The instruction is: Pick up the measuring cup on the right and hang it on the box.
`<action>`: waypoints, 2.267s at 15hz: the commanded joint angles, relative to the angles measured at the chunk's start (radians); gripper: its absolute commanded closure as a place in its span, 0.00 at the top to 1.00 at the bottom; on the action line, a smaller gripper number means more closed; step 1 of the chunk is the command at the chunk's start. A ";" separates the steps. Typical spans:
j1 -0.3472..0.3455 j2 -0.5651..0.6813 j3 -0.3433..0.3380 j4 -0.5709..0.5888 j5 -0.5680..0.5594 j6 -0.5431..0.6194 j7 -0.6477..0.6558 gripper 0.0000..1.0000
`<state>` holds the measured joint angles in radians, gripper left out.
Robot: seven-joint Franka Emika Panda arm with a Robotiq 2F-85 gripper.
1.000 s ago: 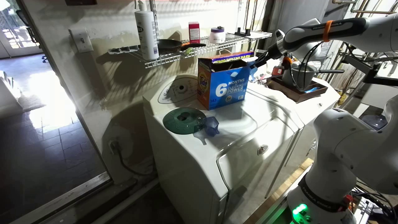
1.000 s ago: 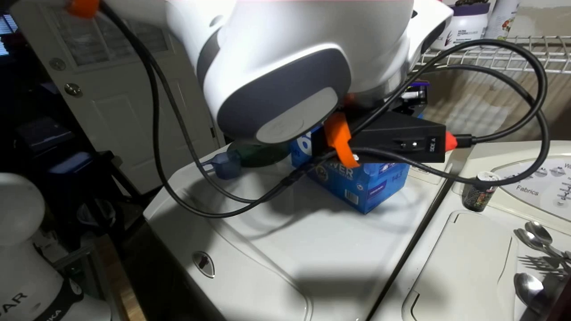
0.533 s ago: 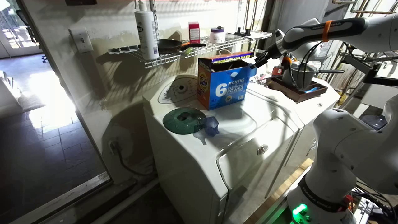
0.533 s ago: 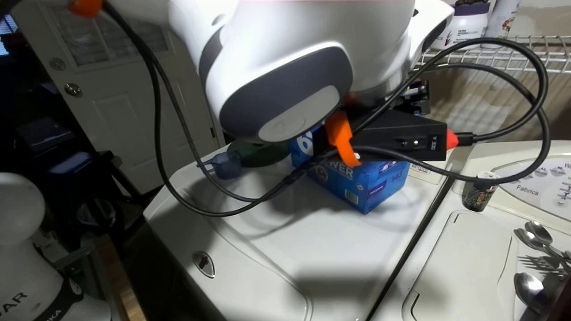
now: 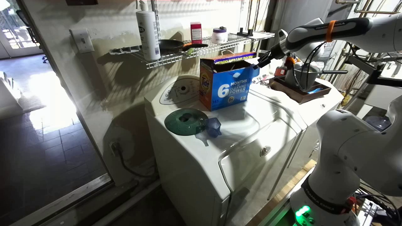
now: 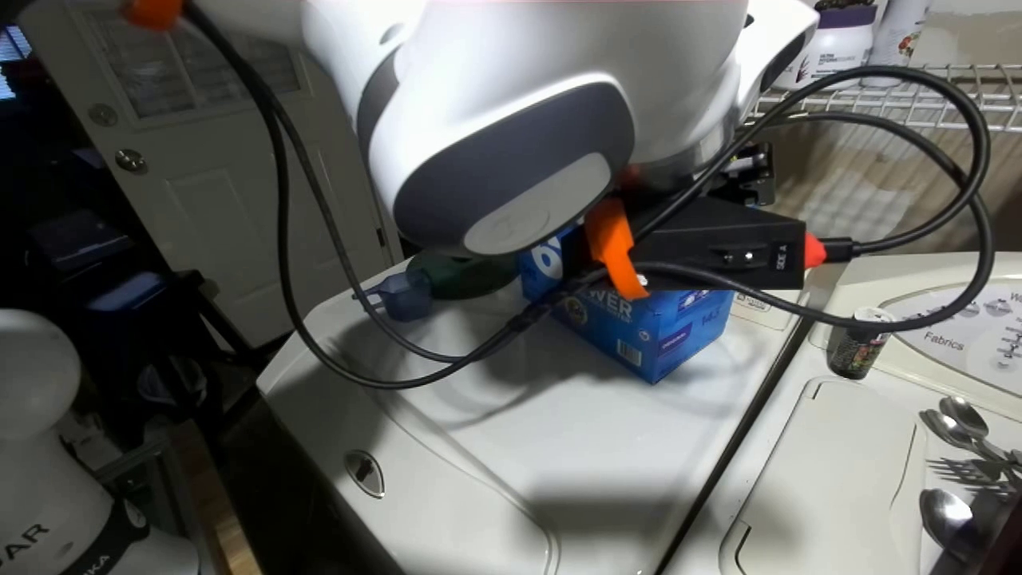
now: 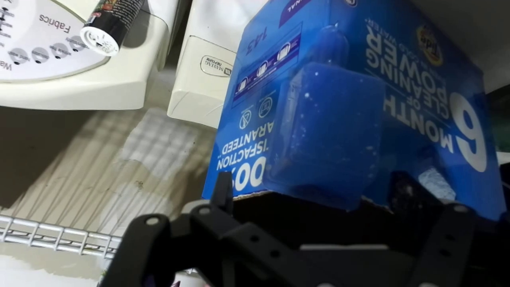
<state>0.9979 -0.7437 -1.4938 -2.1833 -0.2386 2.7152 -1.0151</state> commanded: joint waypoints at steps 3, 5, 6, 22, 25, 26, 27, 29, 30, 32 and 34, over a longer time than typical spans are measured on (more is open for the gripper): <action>-0.023 0.004 0.016 -0.003 0.014 -0.018 -0.021 1.00; -0.037 0.006 0.025 -0.011 0.012 -0.014 -0.020 1.00; -0.046 0.004 0.031 -0.017 0.013 -0.011 -0.020 1.00; -0.369 0.082 0.246 -0.172 0.015 0.017 -0.031 1.00; -0.473 0.101 0.324 -0.201 0.027 0.015 -0.022 1.00; -0.509 0.109 0.349 -0.211 0.026 0.019 -0.025 1.00; -0.548 0.119 0.379 -0.217 0.027 0.013 -0.023 1.00; -0.620 0.129 0.432 -0.238 0.031 0.020 -0.021 1.00; -0.661 0.136 0.467 -0.240 0.033 0.009 -0.014 1.00; -0.733 0.142 0.525 -0.256 0.037 0.005 -0.003 1.00; -0.797 0.147 0.579 -0.273 0.044 0.003 0.012 1.00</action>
<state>0.3031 -0.6272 -1.0043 -2.4288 -0.2340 2.7159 -1.0166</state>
